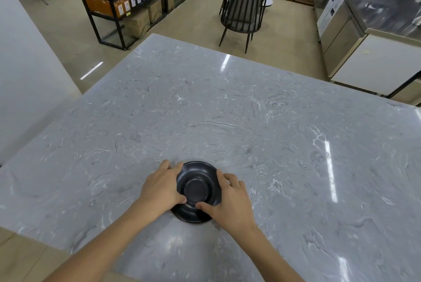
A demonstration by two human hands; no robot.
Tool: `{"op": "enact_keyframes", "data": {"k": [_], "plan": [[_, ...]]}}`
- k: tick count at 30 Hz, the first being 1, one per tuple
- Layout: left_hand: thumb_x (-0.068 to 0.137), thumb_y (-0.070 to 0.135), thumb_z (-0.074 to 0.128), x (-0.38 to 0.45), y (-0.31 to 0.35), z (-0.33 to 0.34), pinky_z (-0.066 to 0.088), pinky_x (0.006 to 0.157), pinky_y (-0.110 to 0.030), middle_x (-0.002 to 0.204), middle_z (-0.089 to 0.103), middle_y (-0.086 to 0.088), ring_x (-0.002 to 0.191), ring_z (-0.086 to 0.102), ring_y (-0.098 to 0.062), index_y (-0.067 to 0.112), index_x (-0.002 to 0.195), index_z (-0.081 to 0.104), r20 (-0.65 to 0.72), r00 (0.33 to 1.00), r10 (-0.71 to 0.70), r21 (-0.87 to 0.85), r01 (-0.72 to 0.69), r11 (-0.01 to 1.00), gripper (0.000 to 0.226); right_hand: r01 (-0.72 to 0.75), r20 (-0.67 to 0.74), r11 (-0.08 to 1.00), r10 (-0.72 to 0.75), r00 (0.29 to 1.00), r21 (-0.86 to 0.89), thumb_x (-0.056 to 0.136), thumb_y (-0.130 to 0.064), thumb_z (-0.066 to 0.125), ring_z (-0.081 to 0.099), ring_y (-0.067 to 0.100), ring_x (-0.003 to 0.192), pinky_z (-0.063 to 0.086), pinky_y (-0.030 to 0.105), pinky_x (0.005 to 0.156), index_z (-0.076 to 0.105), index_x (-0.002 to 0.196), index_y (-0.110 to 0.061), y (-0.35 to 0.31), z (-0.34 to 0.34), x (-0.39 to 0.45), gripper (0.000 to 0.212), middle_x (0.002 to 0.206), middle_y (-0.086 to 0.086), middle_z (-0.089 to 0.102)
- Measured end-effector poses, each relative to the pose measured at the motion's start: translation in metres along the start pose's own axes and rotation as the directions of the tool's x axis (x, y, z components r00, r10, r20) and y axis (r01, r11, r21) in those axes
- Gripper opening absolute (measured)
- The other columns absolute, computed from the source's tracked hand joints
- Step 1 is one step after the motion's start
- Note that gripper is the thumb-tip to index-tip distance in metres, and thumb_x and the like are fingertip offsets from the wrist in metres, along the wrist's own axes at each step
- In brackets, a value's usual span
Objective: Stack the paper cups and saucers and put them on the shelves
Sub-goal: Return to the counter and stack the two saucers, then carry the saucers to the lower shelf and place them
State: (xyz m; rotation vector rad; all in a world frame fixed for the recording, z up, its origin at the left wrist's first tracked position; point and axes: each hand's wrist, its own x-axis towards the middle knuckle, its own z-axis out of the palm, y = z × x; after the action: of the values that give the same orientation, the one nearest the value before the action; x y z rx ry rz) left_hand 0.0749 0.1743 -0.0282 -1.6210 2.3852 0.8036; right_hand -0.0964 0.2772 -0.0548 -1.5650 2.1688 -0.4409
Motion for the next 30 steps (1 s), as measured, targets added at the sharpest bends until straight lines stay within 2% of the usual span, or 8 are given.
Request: {"op": "enact_keyframes", "data": {"k": [8, 13, 15, 17, 19, 22, 26, 30], "plan": [[0.071, 0.047, 0.088, 0.0, -0.006, 0.004, 0.058, 0.091, -0.039, 0.131, 0.04, -0.001, 0.109, 0.061, -0.025, 0.041, 0.156, 0.031, -0.011, 1.0, -0.013, -0.014, 0.013, 1.0, 0.102, -0.027, 0.021, 0.998, 0.026, 0.999, 0.058, 0.061, -0.065, 0.077, 0.047, 0.019, 0.116, 0.043, 0.026, 0.086, 0.033, 0.144, -0.039, 0.001, 0.0, 0.003, 0.098, 0.131, -0.005, 0.048], [0.067, 0.037, 0.091, 0.006, -0.018, 0.009, 0.051, 0.096, -0.032, 0.129, 0.043, 0.002, 0.114, 0.059, -0.02, 0.038, 0.153, 0.03, 0.038, 0.998, 0.054, -0.234, -0.044, 0.971, 0.105, -0.08, 0.132, 0.984, 0.059, 0.989, 0.157, 0.056, -0.06, 0.084, 0.054, 0.013, 0.098, 0.048, 0.028, 0.077, 0.029, 0.138, -0.041, 0.0, -0.004, 0.013, 0.102, 0.121, -0.007, 0.047], [0.064, 0.033, 0.092, 0.008, -0.023, 0.01, 0.049, 0.1, -0.031, 0.132, 0.044, 0.002, 0.118, 0.054, -0.018, 0.037, 0.151, 0.03, 0.073, 0.993, 0.093, -0.34, -0.063, 0.938, 0.107, -0.084, 0.179, 0.978, 0.05, 0.983, 0.19, 0.054, -0.059, 0.086, 0.047, 0.009, 0.1, 0.045, 0.028, 0.079, 0.029, 0.139, -0.04, -0.001, -0.007, 0.018, 0.104, 0.118, -0.012, 0.047], [0.061, 0.034, 0.094, 0.01, -0.026, 0.01, 0.046, 0.103, -0.03, 0.136, 0.045, 0.003, 0.122, 0.051, -0.016, 0.038, 0.15, 0.032, 0.075, 0.99, 0.119, -0.391, -0.08, 0.917, 0.108, -0.067, 0.209, 0.979, 0.025, 0.978, 0.195, 0.053, -0.059, 0.084, 0.042, 0.007, 0.107, 0.041, 0.027, 0.081, 0.031, 0.138, -0.04, -0.001, -0.01, 0.023, 0.103, 0.109, -0.029, 0.043], [0.059, 0.036, 0.095, 0.011, -0.026, 0.011, 0.044, 0.104, -0.03, 0.138, 0.046, 0.004, 0.126, 0.048, -0.015, 0.037, 0.15, 0.035, 0.051, 0.991, 0.122, -0.414, -0.09, 0.906, 0.109, -0.054, 0.222, 0.981, 0.012, 0.975, 0.186, 0.053, -0.06, 0.084, 0.039, 0.006, 0.109, 0.038, 0.026, 0.082, 0.033, 0.138, -0.038, -0.001, -0.012, 0.027, 0.102, 0.103, -0.033, 0.04], [0.059, 0.037, 0.096, 0.01, -0.023, 0.014, 0.045, 0.102, -0.029, 0.137, 0.047, 0.005, 0.124, 0.049, -0.014, 0.037, 0.149, 0.037, 0.019, 0.995, 0.1, -0.436, -0.082, 0.896, 0.108, -0.066, 0.236, 0.976, 0.016, 0.972, 0.206, 0.05, -0.06, 0.086, 0.044, 0.006, 0.11, 0.042, 0.027, 0.084, 0.035, 0.134, -0.036, 0.0, -0.014, 0.029, 0.101, 0.103, -0.03, 0.042], [0.058, 0.037, 0.097, -0.001, -0.025, 0.023, 0.046, 0.095, -0.026, 0.131, 0.049, 0.005, 0.118, 0.053, -0.013, 0.039, 0.144, 0.037, -0.002, 0.998, 0.058, -0.483, -0.051, 0.874, 0.105, -0.058, 0.29, 0.972, -0.011, 0.957, 0.228, 0.041, -0.063, 0.084, 0.053, 0.009, 0.113, 0.052, 0.031, 0.091, 0.034, 0.129, -0.039, 0.004, -0.016, 0.028, 0.104, 0.119, -0.016, 0.052], [0.056, 0.039, 0.097, -0.025, -0.026, 0.032, 0.045, 0.104, -0.027, 0.134, 0.048, 0.007, 0.124, 0.051, -0.012, 0.04, 0.148, 0.035, -0.036, 0.999, -0.006, -0.551, -0.015, 0.835, 0.11, -0.026, 0.338, 0.958, -0.075, 0.938, 0.284, 0.04, -0.06, 0.089, 0.058, 0.01, 0.113, 0.055, 0.036, 0.096, 0.032, 0.13, -0.04, 0.008, -0.017, 0.024, 0.108, 0.125, -0.01, 0.054]]}}
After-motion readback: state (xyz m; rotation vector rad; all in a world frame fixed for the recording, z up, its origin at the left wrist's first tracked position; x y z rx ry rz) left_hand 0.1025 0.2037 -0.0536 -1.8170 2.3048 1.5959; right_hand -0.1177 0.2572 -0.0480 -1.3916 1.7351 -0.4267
